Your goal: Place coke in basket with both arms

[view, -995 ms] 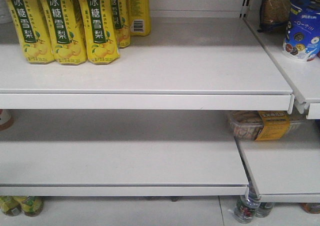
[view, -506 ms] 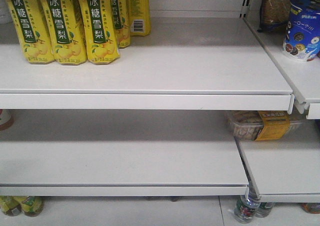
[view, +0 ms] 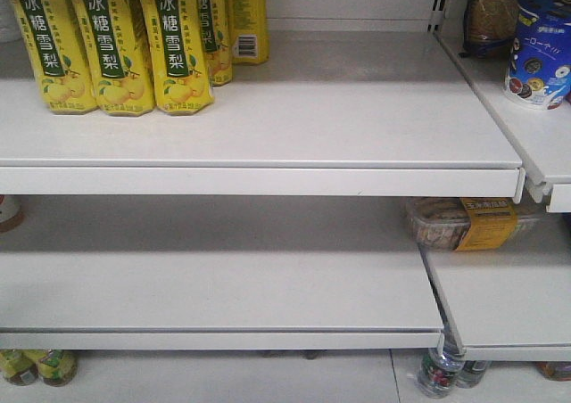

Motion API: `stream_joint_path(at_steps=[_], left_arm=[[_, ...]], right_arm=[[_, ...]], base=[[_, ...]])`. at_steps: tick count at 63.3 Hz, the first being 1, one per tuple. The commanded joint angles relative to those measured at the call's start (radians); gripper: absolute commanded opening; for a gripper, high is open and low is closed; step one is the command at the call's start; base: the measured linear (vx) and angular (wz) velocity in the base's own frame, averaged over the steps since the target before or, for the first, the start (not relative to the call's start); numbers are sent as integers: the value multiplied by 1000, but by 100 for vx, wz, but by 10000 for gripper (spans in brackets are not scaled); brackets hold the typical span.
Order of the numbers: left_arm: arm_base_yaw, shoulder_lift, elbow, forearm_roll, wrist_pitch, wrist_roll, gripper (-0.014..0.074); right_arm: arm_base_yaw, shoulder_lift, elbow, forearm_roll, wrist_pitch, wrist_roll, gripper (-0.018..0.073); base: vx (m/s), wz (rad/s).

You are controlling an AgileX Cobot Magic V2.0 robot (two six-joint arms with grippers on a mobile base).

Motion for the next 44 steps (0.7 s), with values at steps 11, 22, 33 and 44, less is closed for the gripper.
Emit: stream_joint_path(at_steps=[11, 22, 33, 44], left_arm=[[0, -22, 0, 54, -157, 43, -6], [0, -22, 0, 54, -157, 43, -6], [0, -22, 0, 54, -157, 43, -6], [0, -22, 0, 54, -157, 43, -6]], right_arm=[[-3, 12, -26, -24, -73, -3, -2], [-3, 12, -26, -24, -73, -3, -2], [-3, 12, -26, -24, -73, -3, -2], [-3, 12, -26, -15, -73, -3, -2]], base=[[0, 0], [0, 0], [0, 0], [0, 0]])
